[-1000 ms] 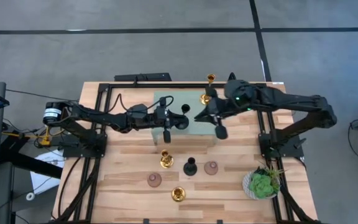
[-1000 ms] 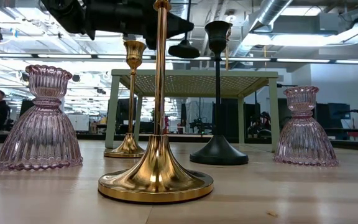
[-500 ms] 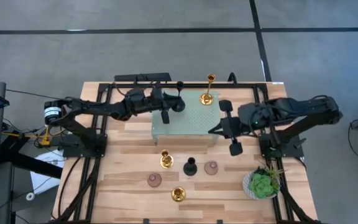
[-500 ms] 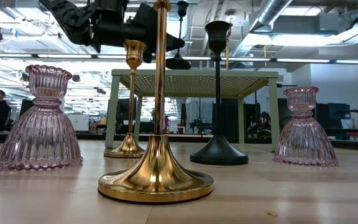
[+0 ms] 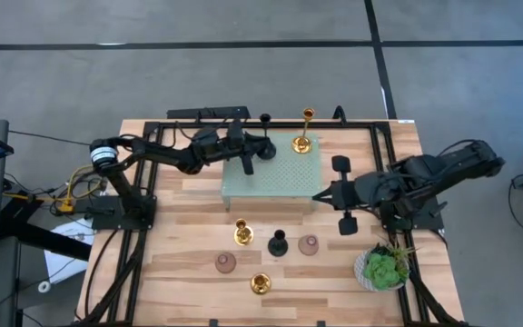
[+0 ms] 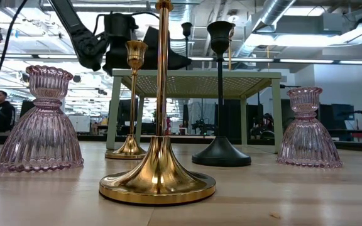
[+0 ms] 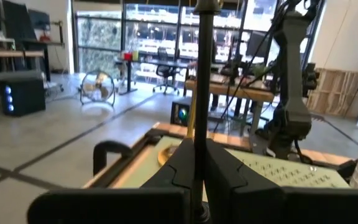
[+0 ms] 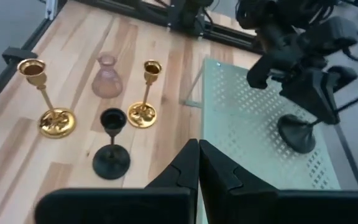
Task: Pick & Place candle stick holders
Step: Put the bottom black candle holder on the shelf
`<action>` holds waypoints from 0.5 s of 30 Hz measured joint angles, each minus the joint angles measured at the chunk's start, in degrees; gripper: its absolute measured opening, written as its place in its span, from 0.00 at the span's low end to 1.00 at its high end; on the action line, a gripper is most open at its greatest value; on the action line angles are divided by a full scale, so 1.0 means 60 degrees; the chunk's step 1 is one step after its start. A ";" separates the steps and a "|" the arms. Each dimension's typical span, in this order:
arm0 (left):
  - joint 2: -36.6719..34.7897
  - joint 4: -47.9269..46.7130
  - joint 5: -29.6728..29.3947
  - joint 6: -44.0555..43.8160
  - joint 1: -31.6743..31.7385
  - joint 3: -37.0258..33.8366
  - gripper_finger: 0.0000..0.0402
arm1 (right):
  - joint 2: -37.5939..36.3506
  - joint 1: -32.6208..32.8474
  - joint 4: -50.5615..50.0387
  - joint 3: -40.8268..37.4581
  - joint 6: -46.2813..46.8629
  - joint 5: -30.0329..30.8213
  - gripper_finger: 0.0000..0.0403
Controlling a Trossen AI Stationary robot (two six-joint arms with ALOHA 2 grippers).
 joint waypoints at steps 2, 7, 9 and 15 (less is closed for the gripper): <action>-0.0064 0.0040 0.0020 0.0004 0.0022 0.0023 0.03 | -0.0289 0.0090 0.0341 -0.0266 0.0105 0.0086 0.00; 0.0187 0.0086 0.0008 0.0027 0.0002 0.0364 0.03 | -0.0758 0.0236 0.0763 -0.0707 0.0111 0.0557 0.00; 0.0470 -0.0005 0.0018 0.0036 -0.0010 0.0568 0.03 | -0.0831 0.0232 0.0806 -0.0719 0.0075 0.0641 0.00; 0.1151 0.0018 0.0010 0.0055 -0.0007 0.1110 0.03 | -0.0840 0.0230 0.0804 -0.0719 0.0042 0.0724 0.00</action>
